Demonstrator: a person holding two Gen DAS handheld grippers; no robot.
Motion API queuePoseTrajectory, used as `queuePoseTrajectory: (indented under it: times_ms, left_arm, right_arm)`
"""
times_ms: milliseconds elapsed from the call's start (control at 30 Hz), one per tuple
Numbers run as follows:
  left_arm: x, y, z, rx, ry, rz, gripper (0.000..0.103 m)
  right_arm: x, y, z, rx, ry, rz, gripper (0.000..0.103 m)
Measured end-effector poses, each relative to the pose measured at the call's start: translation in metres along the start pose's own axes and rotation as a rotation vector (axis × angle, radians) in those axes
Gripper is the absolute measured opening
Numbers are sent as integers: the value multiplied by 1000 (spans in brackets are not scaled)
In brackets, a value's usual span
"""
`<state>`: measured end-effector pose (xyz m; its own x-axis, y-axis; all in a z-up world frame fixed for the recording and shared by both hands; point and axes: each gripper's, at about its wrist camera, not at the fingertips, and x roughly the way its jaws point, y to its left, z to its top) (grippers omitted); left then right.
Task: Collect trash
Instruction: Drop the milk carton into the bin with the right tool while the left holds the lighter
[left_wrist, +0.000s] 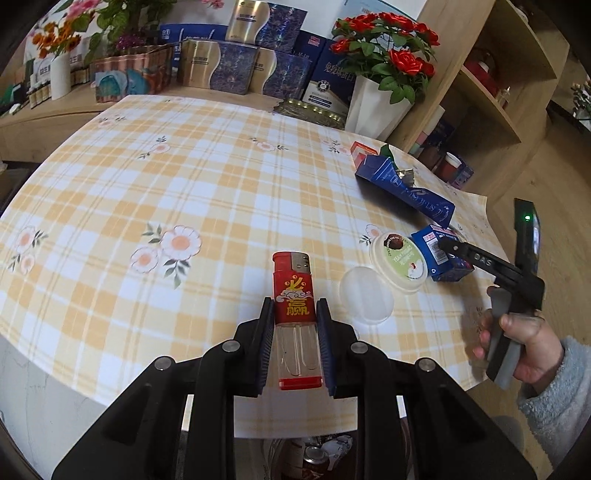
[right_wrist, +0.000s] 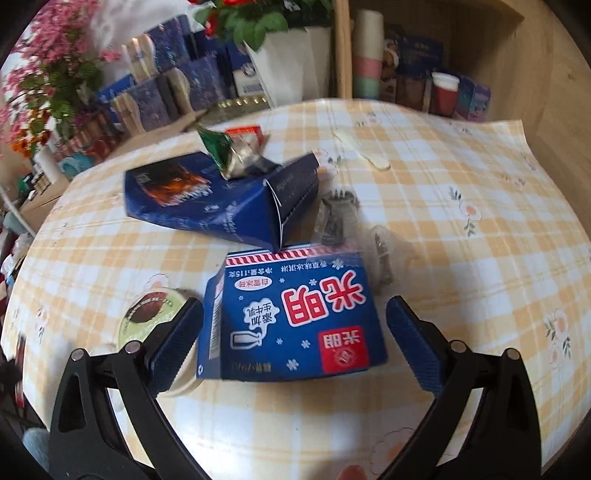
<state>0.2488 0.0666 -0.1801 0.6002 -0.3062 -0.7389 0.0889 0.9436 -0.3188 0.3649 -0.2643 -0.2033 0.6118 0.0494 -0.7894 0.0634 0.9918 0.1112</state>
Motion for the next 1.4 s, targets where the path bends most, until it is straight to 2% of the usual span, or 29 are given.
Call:
queuePoseTrajectory:
  times_ms: [200, 233, 333, 467, 733, 867, 1100, 1300, 1400]
  left_arm:
    - [-4, 7, -1, -20, -9, -13, 22]
    - [-5, 5, -2, -13, -12, -14, 22]
    - [-7, 1, -3, -9, -13, -28, 22]
    - [-12, -6, -7, 0, -16, -49, 22]
    - [-30, -28, -22, 42, -16, -88, 22]
    - [-47, -38, -36, 69, -23, -102, 22]
    - [-81, -39, -67, 116, -38, -118, 22]
    - [-99, -40, -101, 161, -61, -167, 22]
    - [-100, -42, -113, 166, -56, -182, 22]
  right_arm:
    - [17, 11, -5, -60, 68, -94, 96]
    - [18, 9, -6, -50, 76, -90, 83]
    - [13, 1, -9, -21, 83, -52, 83]
    - [-7, -3, -14, -30, 46, -6, 82]
    - [-62, 4, -42, -68, 6, 68, 82]
    - [-95, 7, -66, -83, -37, 103, 82]
    - [-152, 3, -132, -130, -117, 201, 82]
    - [-174, 3, -185, -146, -132, 236, 82]
    - [-171, 12, -212, -176, -92, 238, 82]
